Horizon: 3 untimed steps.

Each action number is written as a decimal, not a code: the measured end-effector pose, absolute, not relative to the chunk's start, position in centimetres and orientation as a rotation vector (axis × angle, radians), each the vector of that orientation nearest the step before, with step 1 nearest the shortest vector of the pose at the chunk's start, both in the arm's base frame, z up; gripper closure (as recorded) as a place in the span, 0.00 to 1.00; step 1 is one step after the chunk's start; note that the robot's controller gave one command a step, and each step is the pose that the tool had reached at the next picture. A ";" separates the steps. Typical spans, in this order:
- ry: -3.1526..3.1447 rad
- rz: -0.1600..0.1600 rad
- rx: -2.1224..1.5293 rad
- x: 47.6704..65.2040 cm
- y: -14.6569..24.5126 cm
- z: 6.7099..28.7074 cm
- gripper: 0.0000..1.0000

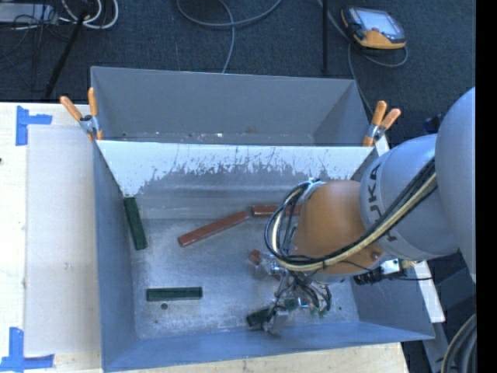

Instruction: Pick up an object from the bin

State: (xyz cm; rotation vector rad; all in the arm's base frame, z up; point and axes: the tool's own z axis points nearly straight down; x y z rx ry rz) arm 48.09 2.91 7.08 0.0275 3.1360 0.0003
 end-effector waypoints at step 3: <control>3.141 0.001 0.035 48.1 2.8 14.3 1.00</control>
Offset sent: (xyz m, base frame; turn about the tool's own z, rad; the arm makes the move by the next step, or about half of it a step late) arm 0.0000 0.0000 0.0000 0.0000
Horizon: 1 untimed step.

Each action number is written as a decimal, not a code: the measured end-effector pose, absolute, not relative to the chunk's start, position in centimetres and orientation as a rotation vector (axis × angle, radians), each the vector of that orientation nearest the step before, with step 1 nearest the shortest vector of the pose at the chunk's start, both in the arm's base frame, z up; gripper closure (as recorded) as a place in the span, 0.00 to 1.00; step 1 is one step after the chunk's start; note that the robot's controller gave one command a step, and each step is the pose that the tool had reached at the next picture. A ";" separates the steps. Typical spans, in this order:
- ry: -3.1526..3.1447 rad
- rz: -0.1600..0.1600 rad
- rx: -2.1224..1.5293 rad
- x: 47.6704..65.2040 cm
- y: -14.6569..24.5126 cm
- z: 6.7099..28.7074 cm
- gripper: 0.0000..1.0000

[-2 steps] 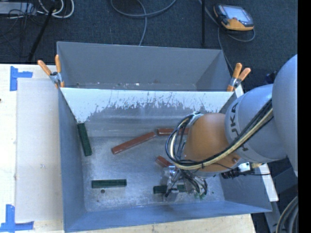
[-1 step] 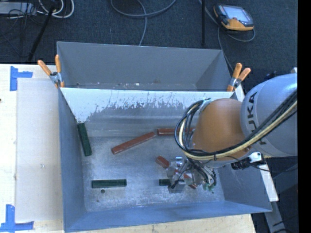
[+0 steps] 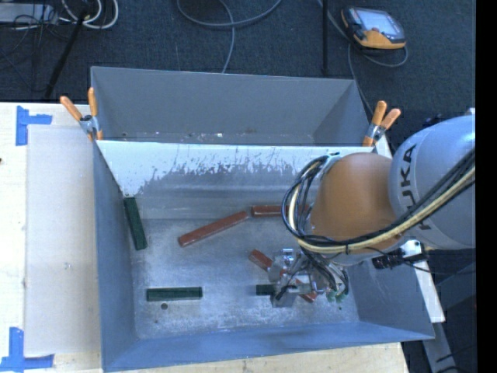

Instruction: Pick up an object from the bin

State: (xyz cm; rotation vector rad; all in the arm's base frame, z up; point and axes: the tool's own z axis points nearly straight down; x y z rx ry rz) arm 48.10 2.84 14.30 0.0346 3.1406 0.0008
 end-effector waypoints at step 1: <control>3.136 0.001 0.035 48.2 2.8 20.1 1.00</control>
Offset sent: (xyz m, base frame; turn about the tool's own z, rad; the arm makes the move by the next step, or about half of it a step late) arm 0.0000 0.0000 0.0554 0.0000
